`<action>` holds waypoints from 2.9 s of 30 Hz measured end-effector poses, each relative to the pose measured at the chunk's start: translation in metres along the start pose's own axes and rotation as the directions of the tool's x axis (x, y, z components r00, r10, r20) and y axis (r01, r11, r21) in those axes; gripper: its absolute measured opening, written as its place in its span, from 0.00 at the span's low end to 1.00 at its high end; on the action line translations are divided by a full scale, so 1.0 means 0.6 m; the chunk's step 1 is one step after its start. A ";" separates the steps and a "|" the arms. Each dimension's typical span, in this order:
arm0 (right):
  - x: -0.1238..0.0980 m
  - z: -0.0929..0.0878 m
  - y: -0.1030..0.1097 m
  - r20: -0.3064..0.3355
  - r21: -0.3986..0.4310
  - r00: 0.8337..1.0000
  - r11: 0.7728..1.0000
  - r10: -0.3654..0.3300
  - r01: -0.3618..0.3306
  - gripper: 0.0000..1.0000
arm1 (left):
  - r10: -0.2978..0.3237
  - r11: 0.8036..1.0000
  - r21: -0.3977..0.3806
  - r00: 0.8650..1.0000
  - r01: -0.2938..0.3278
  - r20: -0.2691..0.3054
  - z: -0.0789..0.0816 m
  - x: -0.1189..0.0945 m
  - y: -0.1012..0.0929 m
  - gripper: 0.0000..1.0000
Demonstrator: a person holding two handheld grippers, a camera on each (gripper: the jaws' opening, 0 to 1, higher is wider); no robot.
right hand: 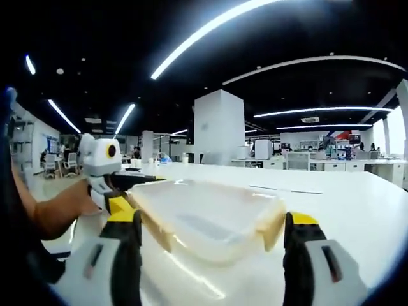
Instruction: Snap each plastic latch of the storage box into its locked position after aligning the lid with the box until every specified latch is closed and the lid sits flush.
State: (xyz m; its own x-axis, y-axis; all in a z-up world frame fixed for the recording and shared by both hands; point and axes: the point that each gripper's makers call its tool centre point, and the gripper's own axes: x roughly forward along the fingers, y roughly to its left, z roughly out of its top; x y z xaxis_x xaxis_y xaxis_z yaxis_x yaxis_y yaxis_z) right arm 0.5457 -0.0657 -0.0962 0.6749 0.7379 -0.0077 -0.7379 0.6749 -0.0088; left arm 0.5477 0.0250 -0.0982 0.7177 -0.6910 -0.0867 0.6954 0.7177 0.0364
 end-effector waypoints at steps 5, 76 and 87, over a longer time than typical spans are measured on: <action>0.005 -0.003 -0.004 -0.004 -0.009 1.000 1.000 -0.003 0.003 0.93 | 0.008 1.000 0.010 1.000 -0.008 0.001 -0.003 0.000 0.003 0.90; 0.036 -0.028 0.013 -0.065 -0.040 0.996 0.997 -0.065 0.063 0.93 | 0.087 0.992 0.098 0.996 -0.083 -0.032 -0.036 0.019 0.005 0.93; 0.021 -0.042 0.013 -0.088 -0.126 0.993 0.989 -0.082 0.071 0.88 | 0.070 0.992 0.105 0.997 -0.066 -0.034 -0.045 0.013 0.009 0.95</action>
State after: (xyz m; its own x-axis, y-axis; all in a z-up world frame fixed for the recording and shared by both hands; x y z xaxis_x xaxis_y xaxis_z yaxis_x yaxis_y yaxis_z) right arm 0.5486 -0.0513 -0.1218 0.7308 0.6759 -0.0948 -0.6822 0.7186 -0.1353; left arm 0.5557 0.0258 -0.1257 0.7626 -0.6360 -0.1181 0.6469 0.7484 0.1462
